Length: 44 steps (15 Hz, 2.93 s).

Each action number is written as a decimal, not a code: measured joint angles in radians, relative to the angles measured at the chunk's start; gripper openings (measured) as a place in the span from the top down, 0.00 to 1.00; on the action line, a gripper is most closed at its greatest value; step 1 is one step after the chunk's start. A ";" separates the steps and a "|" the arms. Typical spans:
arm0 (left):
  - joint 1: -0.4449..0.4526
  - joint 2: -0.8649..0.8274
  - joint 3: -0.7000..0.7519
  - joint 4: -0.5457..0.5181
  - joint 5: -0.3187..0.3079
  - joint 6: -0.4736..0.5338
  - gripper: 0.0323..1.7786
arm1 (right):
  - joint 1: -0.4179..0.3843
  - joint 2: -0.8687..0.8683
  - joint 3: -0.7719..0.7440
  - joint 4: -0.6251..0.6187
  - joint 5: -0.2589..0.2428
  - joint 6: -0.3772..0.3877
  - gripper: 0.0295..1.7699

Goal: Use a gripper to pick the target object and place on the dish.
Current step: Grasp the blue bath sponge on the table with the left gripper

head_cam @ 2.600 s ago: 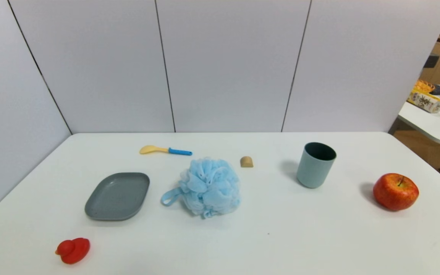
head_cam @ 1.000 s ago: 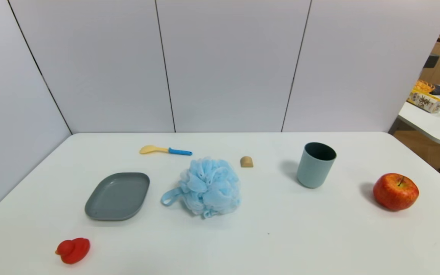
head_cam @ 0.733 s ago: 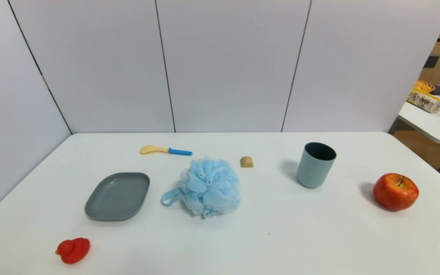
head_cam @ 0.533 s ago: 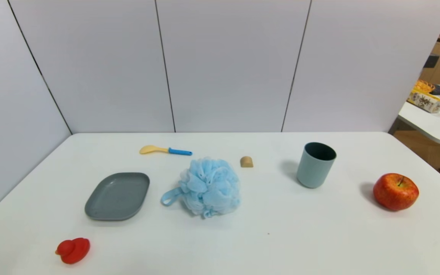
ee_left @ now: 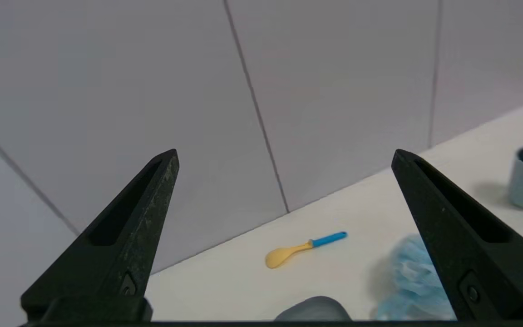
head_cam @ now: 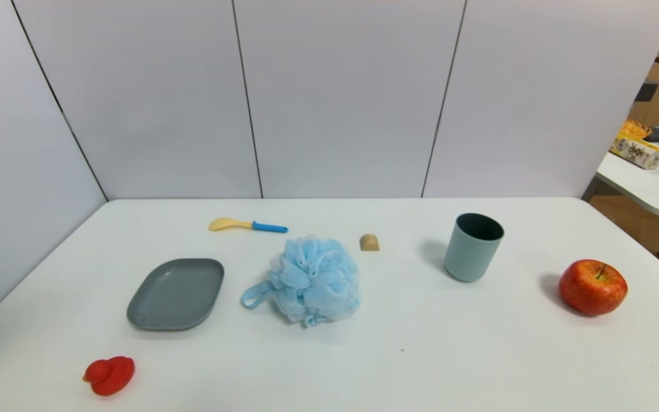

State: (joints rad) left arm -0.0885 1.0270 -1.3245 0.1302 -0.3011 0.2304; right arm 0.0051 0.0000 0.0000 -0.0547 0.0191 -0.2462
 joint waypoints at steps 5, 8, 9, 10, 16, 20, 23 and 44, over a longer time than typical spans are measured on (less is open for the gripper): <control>-0.167 0.167 -0.090 0.194 -0.059 0.017 0.05 | 0.000 0.000 0.000 0.000 0.000 0.000 0.03; -0.247 0.243 -0.101 0.268 -0.041 0.056 0.05 | 0.000 0.000 0.000 0.000 0.000 0.000 0.03; -0.269 0.267 -0.103 0.275 -0.036 0.059 0.05 | 0.000 0.000 0.000 0.000 0.001 0.000 0.03; -0.286 0.291 -0.106 0.277 -0.030 0.060 0.05 | 0.000 0.000 0.000 0.000 0.001 0.000 0.03; -0.434 0.432 -0.153 0.274 0.097 0.073 0.05 | 0.000 0.000 0.000 0.000 0.000 0.000 0.03; -0.456 0.460 -0.113 0.276 0.103 0.091 0.05 | 0.000 0.000 0.000 0.000 0.000 0.000 0.03; -0.453 0.477 -0.088 0.284 0.119 0.089 0.05 | 0.000 0.000 0.000 0.000 0.000 0.000 0.03; -0.525 0.806 -0.161 0.315 0.143 0.098 0.05 | 0.000 0.000 0.000 0.000 0.000 0.000 0.03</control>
State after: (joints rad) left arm -0.6138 1.8334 -1.4860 0.4453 -0.1577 0.3281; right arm 0.0051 0.0000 0.0000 -0.0547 0.0196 -0.2457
